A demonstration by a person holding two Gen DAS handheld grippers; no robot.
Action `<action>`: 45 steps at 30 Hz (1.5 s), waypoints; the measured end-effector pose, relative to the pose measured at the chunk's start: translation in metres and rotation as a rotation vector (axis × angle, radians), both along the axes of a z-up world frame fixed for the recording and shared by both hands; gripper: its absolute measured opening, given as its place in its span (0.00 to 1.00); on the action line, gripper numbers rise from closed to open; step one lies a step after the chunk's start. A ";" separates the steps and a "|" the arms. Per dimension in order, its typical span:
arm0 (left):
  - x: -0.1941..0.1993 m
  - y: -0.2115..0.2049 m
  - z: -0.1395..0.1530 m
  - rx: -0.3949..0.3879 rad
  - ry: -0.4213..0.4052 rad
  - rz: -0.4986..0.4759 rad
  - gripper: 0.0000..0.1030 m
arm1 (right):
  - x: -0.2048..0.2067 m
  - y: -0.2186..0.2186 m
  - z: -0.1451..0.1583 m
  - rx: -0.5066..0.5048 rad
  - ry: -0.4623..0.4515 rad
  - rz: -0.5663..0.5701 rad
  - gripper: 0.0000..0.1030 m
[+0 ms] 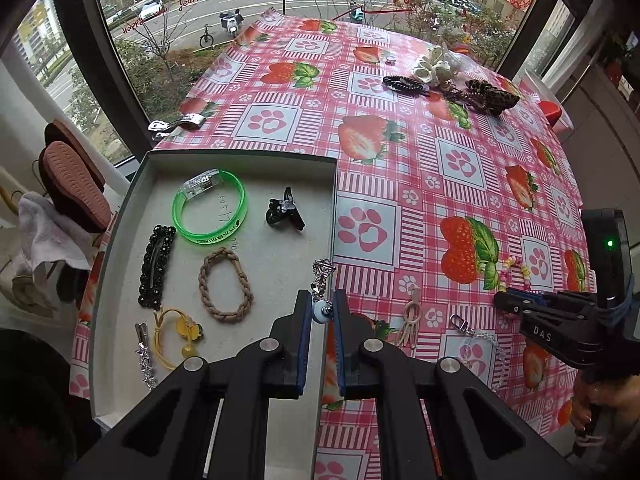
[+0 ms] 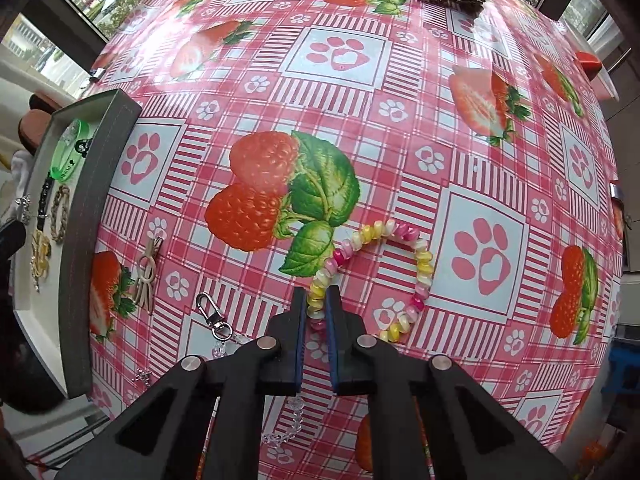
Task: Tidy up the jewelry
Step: 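Carry the charm keychain and pink-yellow beaded bracelet into the grey box, then open the right tool to release the bracelet while the left tool releases the keychain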
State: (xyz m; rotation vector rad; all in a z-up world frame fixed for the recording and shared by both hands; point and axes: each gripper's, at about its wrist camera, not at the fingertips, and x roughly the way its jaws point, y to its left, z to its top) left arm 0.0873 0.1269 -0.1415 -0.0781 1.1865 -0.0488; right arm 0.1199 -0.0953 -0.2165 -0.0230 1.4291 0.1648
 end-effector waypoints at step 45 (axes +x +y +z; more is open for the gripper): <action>-0.071 0.151 -0.073 0.074 0.142 0.377 0.17 | 0.034 0.215 0.003 0.206 0.008 0.431 0.10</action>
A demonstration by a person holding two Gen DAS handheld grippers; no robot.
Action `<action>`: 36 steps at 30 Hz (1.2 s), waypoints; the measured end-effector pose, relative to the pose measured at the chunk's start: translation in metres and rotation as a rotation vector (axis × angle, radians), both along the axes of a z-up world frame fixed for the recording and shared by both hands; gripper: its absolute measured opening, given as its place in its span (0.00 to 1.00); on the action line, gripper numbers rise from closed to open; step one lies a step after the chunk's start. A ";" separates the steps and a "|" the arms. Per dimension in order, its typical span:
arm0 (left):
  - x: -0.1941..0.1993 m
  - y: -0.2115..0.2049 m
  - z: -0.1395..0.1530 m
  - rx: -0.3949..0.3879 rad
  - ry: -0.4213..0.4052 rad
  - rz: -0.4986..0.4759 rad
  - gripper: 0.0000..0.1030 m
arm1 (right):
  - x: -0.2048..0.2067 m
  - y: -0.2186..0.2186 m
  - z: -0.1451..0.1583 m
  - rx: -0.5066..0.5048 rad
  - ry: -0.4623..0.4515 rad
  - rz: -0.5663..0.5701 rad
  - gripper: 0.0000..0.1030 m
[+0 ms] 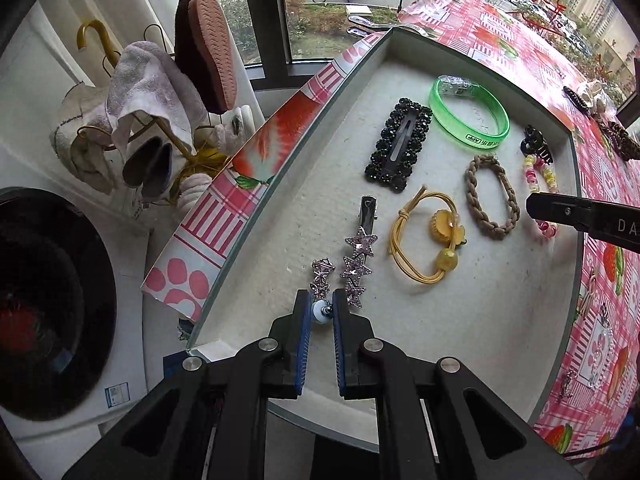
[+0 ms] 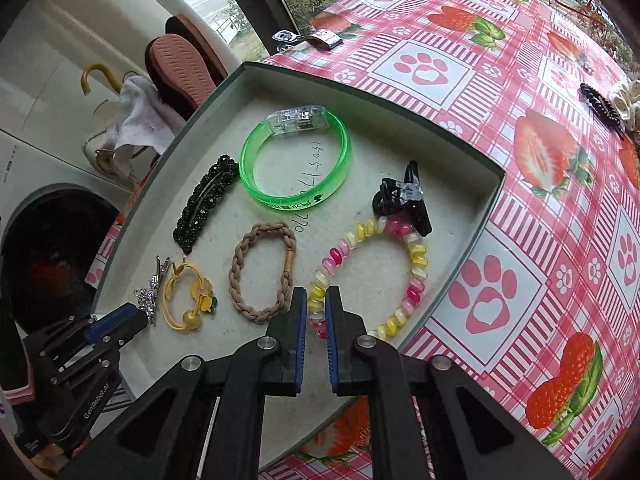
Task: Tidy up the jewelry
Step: 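Open the right tool to release the bracelet while the left tool releases the keychain, then move both tools back to the table and grasp the crystal chain bracelet with the right tool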
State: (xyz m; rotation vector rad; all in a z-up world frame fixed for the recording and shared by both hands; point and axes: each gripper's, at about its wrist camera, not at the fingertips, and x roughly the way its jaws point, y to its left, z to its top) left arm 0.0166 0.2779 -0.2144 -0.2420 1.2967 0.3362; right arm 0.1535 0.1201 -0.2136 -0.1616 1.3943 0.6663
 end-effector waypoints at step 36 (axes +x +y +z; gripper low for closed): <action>0.010 -0.024 0.033 0.073 0.003 -0.032 1.00 | -0.012 -0.104 0.051 0.137 0.008 -0.236 0.60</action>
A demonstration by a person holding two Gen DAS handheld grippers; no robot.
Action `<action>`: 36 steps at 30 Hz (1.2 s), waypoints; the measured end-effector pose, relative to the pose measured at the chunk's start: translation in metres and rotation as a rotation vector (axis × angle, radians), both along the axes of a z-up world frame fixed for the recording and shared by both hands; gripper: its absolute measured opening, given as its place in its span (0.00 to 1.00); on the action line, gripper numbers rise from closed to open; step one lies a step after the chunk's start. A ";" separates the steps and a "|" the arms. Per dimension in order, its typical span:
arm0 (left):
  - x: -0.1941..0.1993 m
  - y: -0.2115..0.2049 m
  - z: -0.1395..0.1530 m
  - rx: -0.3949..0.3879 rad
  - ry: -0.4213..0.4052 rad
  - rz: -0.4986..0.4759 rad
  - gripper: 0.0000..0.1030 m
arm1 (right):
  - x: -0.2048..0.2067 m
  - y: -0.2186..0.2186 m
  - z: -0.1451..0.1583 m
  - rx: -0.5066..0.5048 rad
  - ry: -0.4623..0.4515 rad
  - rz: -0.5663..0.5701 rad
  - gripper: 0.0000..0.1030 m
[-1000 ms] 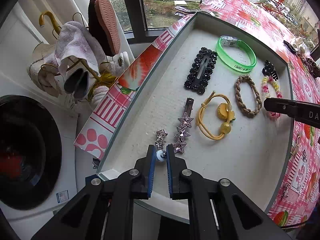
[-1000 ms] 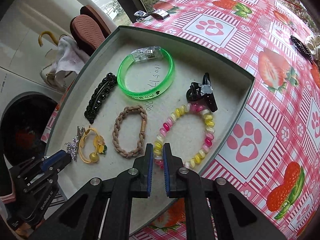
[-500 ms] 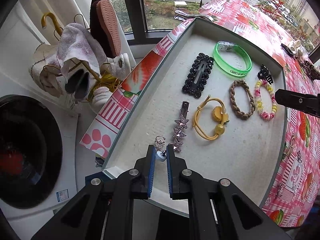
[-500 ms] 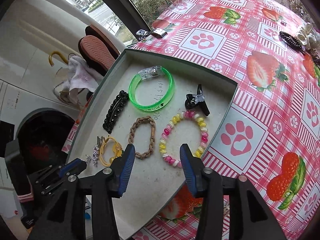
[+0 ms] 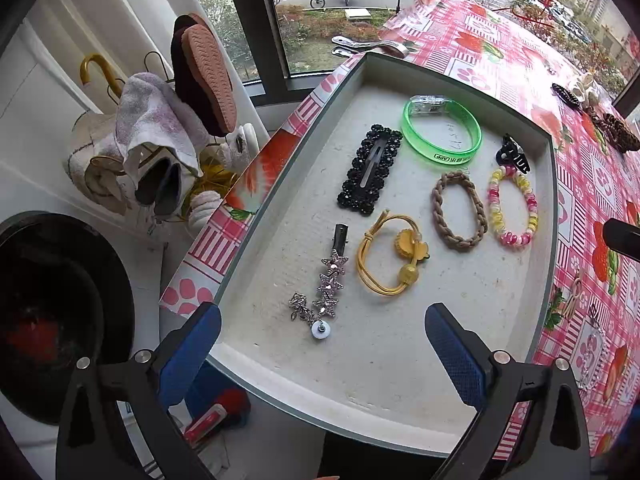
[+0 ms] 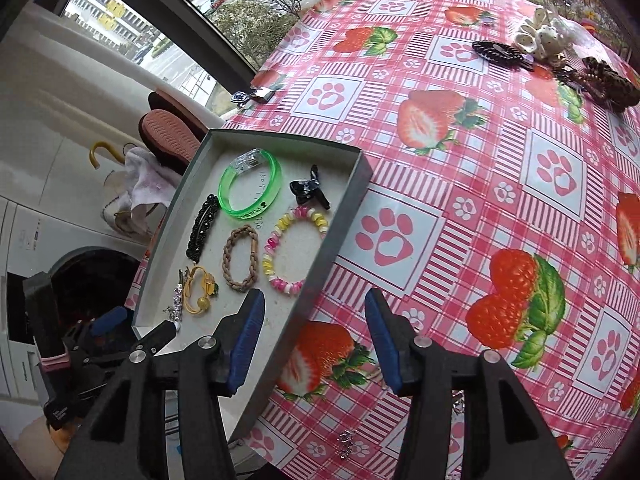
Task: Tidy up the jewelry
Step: 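Move both tools back to the table and grasp the crystal chain bracelet with the right tool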
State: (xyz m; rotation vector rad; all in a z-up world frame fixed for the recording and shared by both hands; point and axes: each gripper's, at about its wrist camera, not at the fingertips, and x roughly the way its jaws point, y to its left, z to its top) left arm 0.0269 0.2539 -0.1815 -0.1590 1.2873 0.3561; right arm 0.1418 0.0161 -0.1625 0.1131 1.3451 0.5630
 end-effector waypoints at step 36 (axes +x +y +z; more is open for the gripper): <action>0.018 -0.198 -0.009 -0.100 0.106 -0.134 1.00 | -0.022 -0.163 -0.030 -0.163 0.117 -0.012 0.78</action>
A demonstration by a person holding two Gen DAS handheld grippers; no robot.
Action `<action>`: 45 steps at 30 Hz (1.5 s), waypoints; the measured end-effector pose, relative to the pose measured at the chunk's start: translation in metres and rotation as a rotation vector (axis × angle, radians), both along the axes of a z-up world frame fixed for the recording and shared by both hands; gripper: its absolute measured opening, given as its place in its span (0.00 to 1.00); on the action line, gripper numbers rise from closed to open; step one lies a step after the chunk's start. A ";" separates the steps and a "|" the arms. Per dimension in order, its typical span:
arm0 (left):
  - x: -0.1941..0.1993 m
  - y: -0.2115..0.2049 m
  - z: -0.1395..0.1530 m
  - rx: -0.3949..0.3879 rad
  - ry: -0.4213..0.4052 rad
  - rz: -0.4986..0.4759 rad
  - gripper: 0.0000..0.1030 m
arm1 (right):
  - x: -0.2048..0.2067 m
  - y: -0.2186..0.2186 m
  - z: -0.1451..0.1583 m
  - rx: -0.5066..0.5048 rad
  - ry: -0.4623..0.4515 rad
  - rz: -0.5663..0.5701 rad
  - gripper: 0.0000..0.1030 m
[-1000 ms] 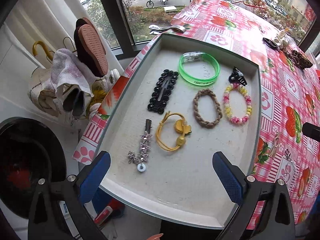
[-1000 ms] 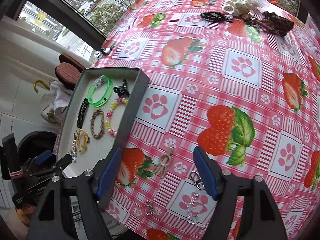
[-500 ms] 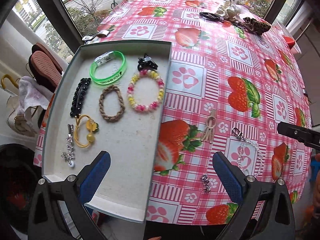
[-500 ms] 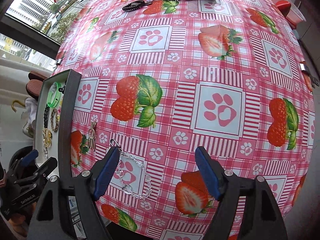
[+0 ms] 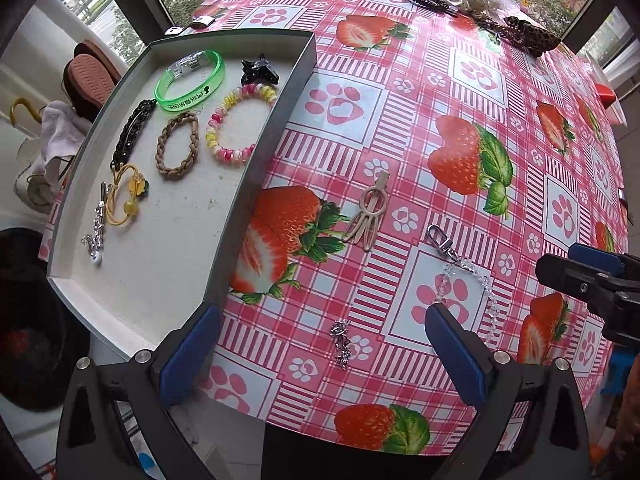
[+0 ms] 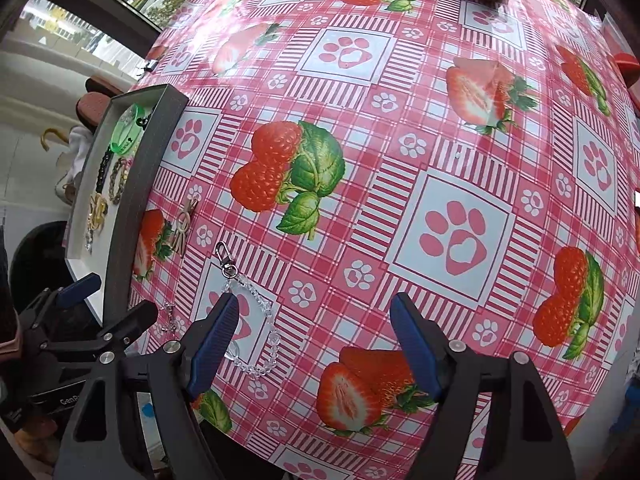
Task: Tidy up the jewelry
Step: 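Move both tools back to the table and grasp the crystal chain bracelet with the right tool, then grasp the small silver charm with the left tool while the right tool lifts the crystal bracelet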
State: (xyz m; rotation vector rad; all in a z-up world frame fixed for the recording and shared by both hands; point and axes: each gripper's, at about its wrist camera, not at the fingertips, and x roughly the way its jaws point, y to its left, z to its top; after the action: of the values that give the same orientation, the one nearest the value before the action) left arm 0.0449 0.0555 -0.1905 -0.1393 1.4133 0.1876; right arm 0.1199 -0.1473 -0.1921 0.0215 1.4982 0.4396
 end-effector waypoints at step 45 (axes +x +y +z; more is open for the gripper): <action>-0.044 -0.021 -0.033 -0.023 -0.045 -0.060 0.52 | -0.033 0.105 -0.025 -0.225 -0.266 0.398 0.13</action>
State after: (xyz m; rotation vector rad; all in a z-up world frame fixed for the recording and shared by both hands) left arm 0.0009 0.0342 -0.2231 -0.1192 1.3734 0.1184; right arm 0.0866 -0.0419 -0.2171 -0.5022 1.2791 0.5649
